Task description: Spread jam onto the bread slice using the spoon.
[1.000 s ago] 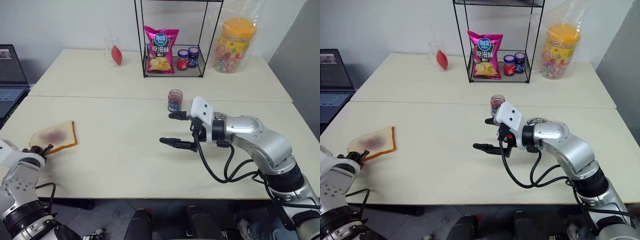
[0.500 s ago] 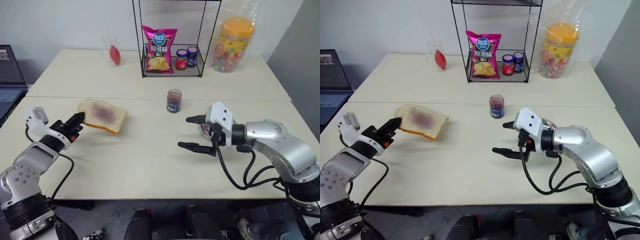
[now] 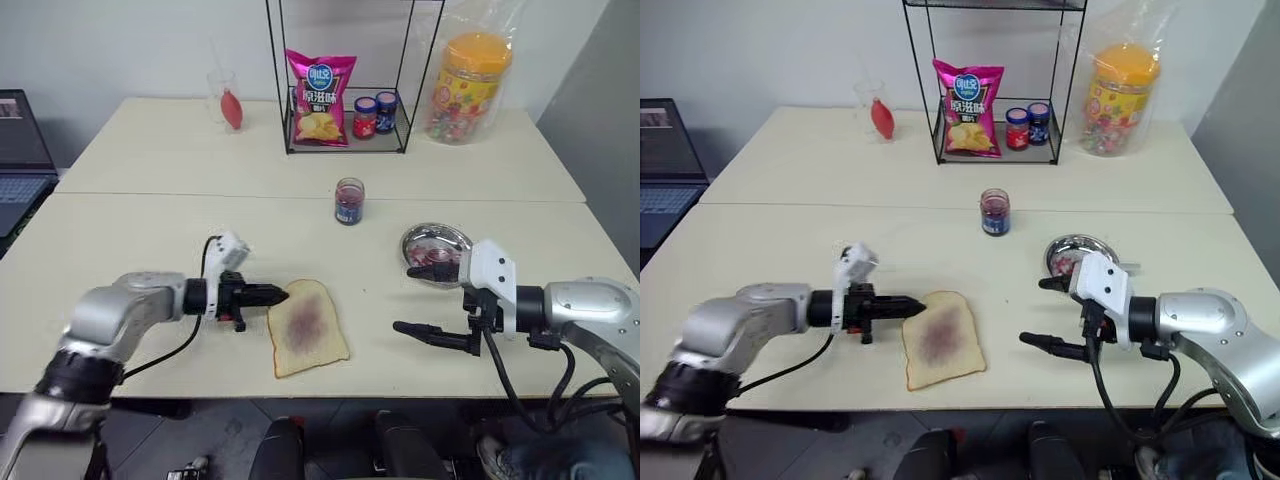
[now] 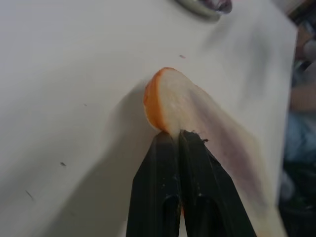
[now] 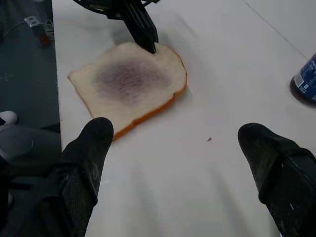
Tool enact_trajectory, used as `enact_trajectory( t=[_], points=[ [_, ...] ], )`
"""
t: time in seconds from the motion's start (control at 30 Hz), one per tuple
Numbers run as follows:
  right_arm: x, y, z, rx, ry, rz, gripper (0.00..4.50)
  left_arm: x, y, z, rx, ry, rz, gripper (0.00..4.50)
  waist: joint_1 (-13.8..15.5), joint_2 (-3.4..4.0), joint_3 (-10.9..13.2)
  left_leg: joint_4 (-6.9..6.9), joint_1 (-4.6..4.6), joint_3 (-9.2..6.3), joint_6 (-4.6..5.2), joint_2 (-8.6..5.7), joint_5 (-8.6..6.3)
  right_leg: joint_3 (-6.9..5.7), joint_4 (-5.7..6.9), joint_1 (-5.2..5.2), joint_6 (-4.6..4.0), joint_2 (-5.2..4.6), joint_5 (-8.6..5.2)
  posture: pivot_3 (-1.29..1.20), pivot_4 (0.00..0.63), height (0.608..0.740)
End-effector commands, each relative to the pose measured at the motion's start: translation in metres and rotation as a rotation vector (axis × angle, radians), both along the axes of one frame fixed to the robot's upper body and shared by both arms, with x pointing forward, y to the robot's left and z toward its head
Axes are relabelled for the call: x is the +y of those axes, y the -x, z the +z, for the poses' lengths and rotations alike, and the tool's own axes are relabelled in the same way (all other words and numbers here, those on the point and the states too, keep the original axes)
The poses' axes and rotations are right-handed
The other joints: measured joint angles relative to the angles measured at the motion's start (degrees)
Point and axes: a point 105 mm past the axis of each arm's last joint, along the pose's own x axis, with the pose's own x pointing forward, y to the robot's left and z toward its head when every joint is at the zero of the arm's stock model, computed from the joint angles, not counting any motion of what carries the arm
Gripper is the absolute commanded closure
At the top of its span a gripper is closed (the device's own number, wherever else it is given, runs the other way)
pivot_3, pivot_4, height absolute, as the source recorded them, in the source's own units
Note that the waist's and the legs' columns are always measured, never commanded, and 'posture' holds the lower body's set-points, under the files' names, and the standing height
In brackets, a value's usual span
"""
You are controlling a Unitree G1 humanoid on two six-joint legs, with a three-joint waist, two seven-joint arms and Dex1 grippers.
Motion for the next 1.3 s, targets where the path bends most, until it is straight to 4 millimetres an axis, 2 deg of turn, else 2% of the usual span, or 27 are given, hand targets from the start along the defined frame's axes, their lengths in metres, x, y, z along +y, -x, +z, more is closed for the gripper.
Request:
enact_trajectory(
  t=[0.03,0.13,0.27,0.47,0.73,0.77,0.8,0.97,1.17,1.23,1.3],
  points=[
    [-0.001,0.015,0.007,-0.041,-0.003,-0.024,0.0,-0.026,-0.025,0.005,-0.193,-0.075,-0.159,4.48,0.29,0.0,0.0,0.0,-0.02,0.01,0.0,0.0,0.0,0.01,-0.06,0.0,0.02,0.0,0.01,0.0,0.15,0.74],
    [-0.004,0.024,0.006,-0.026,-0.011,-0.043,0.0,-0.032,-0.038,0.008,-0.259,-0.096,-0.199,4.48,0.12,-0.01,0.0,0.01,-0.16,0.0,0.0,-0.02,0.0,-0.02,-0.24,0.01,0.4,-0.01,0.22,0.0,0.15,0.74],
    [-0.008,0.036,0.002,-0.001,-0.002,-0.072,0.0,-0.044,-0.058,0.013,-0.33,-0.102,-0.223,4.48,-0.18,-0.01,0.01,0.0,-0.18,-0.01,0.02,-0.01,-0.01,-0.03,-0.26,-0.01,0.45,0.01,0.2,0.0,0.15,0.74],
    [-0.007,0.044,0.001,0.006,-0.012,-0.092,0.0,-0.049,-0.065,0.009,-0.339,-0.102,-0.239,4.48,-0.46,-0.02,0.01,0.01,-0.14,0.04,0.03,-0.01,-0.01,0.05,-0.22,0.0,0.48,0.02,0.22,0.0,0.15,0.74],
    [-0.009,0.04,0.003,-0.003,-0.018,-0.112,0.0,-0.038,-0.068,0.003,-0.322,-0.099,-0.165,4.48,-0.47,-0.02,0.01,0.02,-0.09,0.03,0.03,-0.01,-0.01,0.05,-0.14,0.01,0.48,0.03,0.22,0.0,0.15,0.74],
    [-0.01,0.04,0.003,-0.004,-0.018,-0.112,0.0,-0.037,-0.068,0.003,-0.322,-0.097,-0.156,4.02,-0.48,-0.02,0.01,0.02,-0.08,0.02,0.03,0.0,-0.01,0.05,-0.12,0.01,0.48,0.03,0.22,0.0,0.15,0.74],
    [-0.01,0.039,0.003,-0.006,-0.018,-0.112,0.0,-0.036,-0.068,0.003,-0.324,-0.096,-0.146,3.97,-0.49,-0.02,0.01,0.02,-0.07,0.03,0.03,0.0,-0.01,0.05,-0.1,0.01,0.48,0.03,0.22,0.0,0.15,0.74],
    [-0.011,0.037,0.005,-0.009,-0.021,-0.112,0.0,-0.032,-0.067,0.003,-0.318,-0.085,-0.127,2.83,-0.5,-0.02,0.01,0.02,-0.02,0.03,0.03,0.0,-0.01,0.06,-0.02,0.02,0.48,0.04,0.22,0.0,0.15,0.74],
    [-0.01,0.033,0.007,-0.019,-0.033,-0.109,0.0,-0.025,-0.068,0.005,-0.329,-0.085,-0.078,1.68,-0.48,-0.02,0.01,0.02,-0.01,0.01,0.02,0.0,-0.01,0.05,0.01,0.03,0.48,0.04,0.22,0.0,0.15,0.74],
    [-0.014,0.029,0.01,-0.045,-0.045,-0.145,0.0,-0.01,-0.073,0.02,-0.394,-0.085,-0.007,1.27,-0.49,-0.02,0.01,0.03,0.0,0.03,0.02,0.0,-0.01,0.06,0.01,0.03,0.48,0.04,0.22,0.0,0.15,0.74],
    [-0.02,0.024,0.013,-0.074,-0.061,-0.199,0.0,0.003,-0.074,0.036,-0.456,-0.083,0.046,1.27,-0.6,-0.02,0.01,0.02,0.0,0.01,0.02,0.03,-0.01,0.06,0.01,0.03,0.48,0.05,0.22,0.0,0.15,0.74]
  ],
)
